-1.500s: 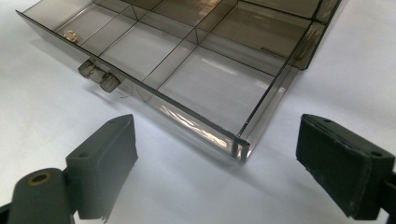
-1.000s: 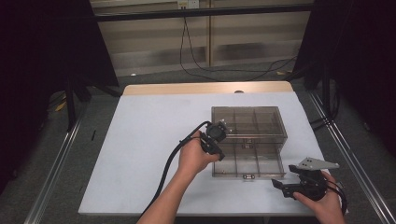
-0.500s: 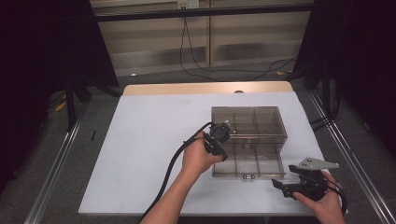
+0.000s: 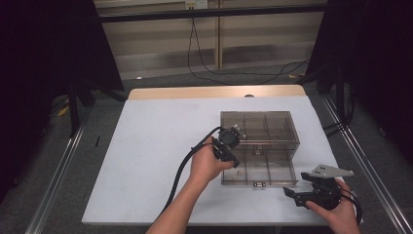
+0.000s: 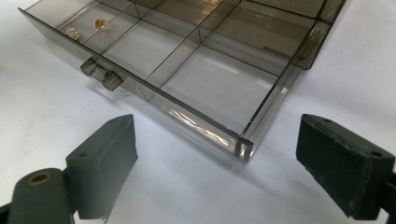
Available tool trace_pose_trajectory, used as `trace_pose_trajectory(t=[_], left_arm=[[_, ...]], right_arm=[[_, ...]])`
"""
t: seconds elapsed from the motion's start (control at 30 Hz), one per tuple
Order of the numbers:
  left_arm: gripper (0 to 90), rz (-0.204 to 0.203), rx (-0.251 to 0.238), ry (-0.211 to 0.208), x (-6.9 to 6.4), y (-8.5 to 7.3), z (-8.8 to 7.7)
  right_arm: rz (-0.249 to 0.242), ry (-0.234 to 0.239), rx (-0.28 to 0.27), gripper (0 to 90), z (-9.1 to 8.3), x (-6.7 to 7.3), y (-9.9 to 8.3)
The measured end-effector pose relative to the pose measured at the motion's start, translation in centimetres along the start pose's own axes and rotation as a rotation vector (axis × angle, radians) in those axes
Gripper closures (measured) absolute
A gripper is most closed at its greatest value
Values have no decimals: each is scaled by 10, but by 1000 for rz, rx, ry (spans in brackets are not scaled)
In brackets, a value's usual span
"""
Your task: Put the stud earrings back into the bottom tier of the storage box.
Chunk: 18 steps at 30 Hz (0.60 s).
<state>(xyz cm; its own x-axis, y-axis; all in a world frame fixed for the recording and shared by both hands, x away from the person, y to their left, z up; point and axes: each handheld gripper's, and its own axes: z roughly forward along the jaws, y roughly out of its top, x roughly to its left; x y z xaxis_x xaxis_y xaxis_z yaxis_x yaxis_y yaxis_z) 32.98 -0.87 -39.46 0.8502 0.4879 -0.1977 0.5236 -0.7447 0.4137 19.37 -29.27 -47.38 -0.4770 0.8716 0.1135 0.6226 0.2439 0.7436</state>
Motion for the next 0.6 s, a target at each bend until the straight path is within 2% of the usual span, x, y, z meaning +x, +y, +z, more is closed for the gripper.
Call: trace_pose_trajectory(t=[0.13,0.47,0.6], left_arm=[[803,-12,-4,-14,3,0,-6],[829,-31,-55,15,10,-1,-26],[857,-29,-72,38,13,1,-36]], right_arm=[[-1,1,3,120,0,0,0],[-5,5,3,120,1,1,0],[-10,5,5,120,2,3,0]])
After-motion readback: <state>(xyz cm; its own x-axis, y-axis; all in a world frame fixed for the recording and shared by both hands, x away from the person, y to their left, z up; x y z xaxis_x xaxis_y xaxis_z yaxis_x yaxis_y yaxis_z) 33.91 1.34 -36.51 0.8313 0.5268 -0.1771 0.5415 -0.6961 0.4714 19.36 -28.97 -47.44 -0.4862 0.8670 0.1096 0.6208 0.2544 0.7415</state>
